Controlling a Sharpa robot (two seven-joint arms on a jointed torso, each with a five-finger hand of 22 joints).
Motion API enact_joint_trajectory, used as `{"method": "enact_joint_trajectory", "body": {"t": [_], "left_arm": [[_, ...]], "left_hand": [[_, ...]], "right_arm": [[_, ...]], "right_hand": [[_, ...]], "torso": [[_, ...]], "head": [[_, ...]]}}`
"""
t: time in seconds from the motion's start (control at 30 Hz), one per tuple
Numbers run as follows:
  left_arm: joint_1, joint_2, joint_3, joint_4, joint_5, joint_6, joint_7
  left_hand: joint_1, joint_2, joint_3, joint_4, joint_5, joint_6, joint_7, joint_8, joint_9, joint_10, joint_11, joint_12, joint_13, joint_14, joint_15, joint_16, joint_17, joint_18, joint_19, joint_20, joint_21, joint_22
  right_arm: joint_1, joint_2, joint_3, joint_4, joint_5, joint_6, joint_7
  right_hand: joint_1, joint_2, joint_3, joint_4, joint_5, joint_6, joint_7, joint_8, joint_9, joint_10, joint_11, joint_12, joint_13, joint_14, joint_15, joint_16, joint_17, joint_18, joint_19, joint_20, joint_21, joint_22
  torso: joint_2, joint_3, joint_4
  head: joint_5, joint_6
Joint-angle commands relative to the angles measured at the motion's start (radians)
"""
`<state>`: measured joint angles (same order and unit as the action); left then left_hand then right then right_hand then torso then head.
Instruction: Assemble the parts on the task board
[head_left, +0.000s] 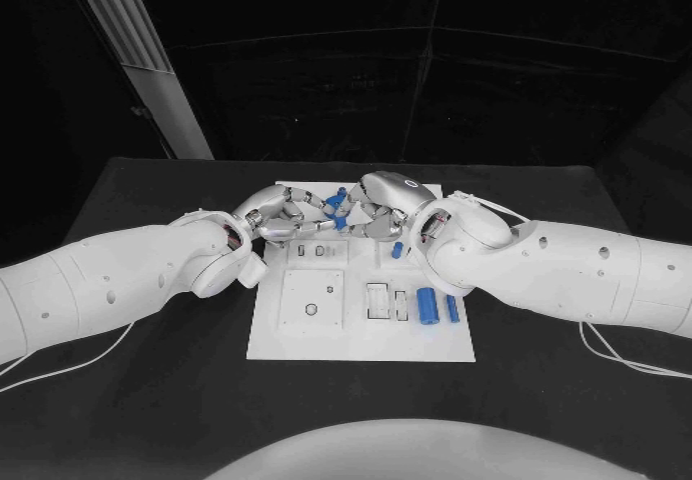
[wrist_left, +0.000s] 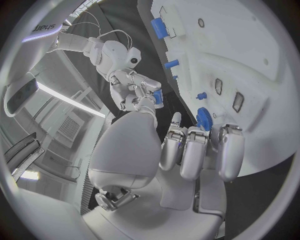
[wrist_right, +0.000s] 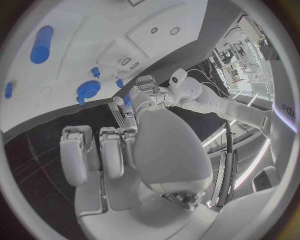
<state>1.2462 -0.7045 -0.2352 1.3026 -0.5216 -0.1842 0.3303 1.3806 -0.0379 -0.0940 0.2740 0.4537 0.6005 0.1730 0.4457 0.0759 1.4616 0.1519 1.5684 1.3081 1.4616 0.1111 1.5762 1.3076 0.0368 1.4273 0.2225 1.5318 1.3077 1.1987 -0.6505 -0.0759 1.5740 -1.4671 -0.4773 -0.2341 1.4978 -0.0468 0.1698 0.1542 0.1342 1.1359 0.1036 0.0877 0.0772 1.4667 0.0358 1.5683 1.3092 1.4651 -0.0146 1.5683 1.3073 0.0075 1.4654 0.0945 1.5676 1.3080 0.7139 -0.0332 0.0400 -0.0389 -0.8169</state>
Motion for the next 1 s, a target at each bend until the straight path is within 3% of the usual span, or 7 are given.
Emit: {"method": "enact_joint_trajectory", "body": {"t": [0.03, 0.27, 0.4, 0.5, 1.0], "left_arm": [[0.001, 0.000, 0.000, -0.001, -0.005, 0.017, -0.019], [0.001, -0.004, 0.000, -0.001, -0.020, 0.021, -0.032], [0.001, -0.003, 0.000, -0.003, -0.039, 0.020, -0.035], [0.001, -0.002, 0.000, -0.004, -0.045, 0.019, -0.036], [0.001, 0.003, 0.000, -0.013, -0.052, 0.020, -0.047]], "left_hand": [[0.019, 0.004, 0.013, -0.003, 0.003, -0.001, 0.037, -0.007, 0.000, 0.109, -0.002, 0.002, 0.263, 0.109, -0.003, -0.005, 0.263, -0.005, -0.008, 0.000, -0.004, 0.206], [0.034, 0.010, 0.022, -0.010, 0.004, -0.001, 0.037, -0.007, 0.000, 0.109, -0.002, 0.002, 0.263, 0.109, -0.003, -0.005, 0.263, -0.004, -0.012, 0.001, -0.005, 0.204], [0.035, 0.011, 0.023, -0.010, 0.004, -0.001, 0.037, -0.007, 0.000, 0.109, -0.002, 0.002, 0.263, 0.109, -0.003, -0.005, 0.263, -0.004, -0.013, 0.001, -0.005, 0.204], [0.035, 0.011, 0.024, -0.010, 0.004, -0.001, 0.037, -0.007, 0.001, 0.109, -0.002, 0.002, 0.263, 0.109, -0.003, -0.005, 0.263, -0.004, -0.014, 0.001, -0.006, 0.203], [0.042, 0.021, 0.032, -0.011, 0.004, -0.002, 0.037, -0.008, 0.001, 0.109, -0.002, 0.002, 0.263, 0.109, -0.003, -0.005, 0.263, -0.002, -0.021, 0.001, -0.008, 0.201]], "right_arm": [[0.002, 0.001, 0.001, 0.004, -0.001, -0.020, 0.014], [0.002, 0.002, 0.001, 0.007, -0.001, -0.025, 0.018], [0.002, 0.001, 0.001, 0.009, -0.001, -0.029, 0.021], [0.002, 0.001, 0.001, 0.010, -0.001, -0.030, 0.022], [0.002, 0.000, 0.001, 0.018, 0.000, -0.031, 0.024]], "right_hand": [[-0.002, 0.012, 0.001, -0.006, 0.006, 0.009, 0.003, 0.007, 0.002, 0.104, 0.006, 0.002, 0.262, 0.106, 0.001, 0.002, 0.263, -0.007, 0.105, -0.001, 0.003, 0.263], [-0.002, 0.012, 0.001, -0.007, 0.006, 0.009, 0.003, 0.007, 0.002, 0.104, 0.006, 0.002, 0.262, 0.106, 0.001, 0.002, 0.263, -0.007, 0.105, -0.001, 0.003, 0.263], [-0.002, 0.012, 0.001, -0.007, 0.006, 0.009, 0.003, 0.007, 0.002, 0.104, 0.006, 0.002, 0.262, 0.106, 0.001, 0.002, 0.263, -0.007, 0.105, -0.001, 0.003, 0.263], [-0.003, 0.012, 0.000, -0.007, 0.007, 0.010, 0.004, 0.007, 0.002, 0.104, 0.006, 0.002, 0.262, 0.106, 0.001, 0.002, 0.263, -0.007, 0.105, 0.000, 0.003, 0.263], [-0.004, 0.010, -0.001, -0.008, 0.007, 0.011, 0.006, 0.007, 0.002, 0.104, 0.007, 0.002, 0.262, 0.106, 0.001, 0.002, 0.263, -0.007, 0.105, 0.000, 0.003, 0.263]], "torso": [[0.000, -0.0001, -0.0005], [0.001, 0.0000, -0.0015], [0.000, 0.0001, 0.0019], [0.001, 0.0000, -0.0005], [0.000, 0.0001, 0.0006]], "head": [[0.000, -0.001], [-0.001, -0.003], [-0.004, -0.004], [-0.002, -0.004], [-0.004, -0.002]]}}
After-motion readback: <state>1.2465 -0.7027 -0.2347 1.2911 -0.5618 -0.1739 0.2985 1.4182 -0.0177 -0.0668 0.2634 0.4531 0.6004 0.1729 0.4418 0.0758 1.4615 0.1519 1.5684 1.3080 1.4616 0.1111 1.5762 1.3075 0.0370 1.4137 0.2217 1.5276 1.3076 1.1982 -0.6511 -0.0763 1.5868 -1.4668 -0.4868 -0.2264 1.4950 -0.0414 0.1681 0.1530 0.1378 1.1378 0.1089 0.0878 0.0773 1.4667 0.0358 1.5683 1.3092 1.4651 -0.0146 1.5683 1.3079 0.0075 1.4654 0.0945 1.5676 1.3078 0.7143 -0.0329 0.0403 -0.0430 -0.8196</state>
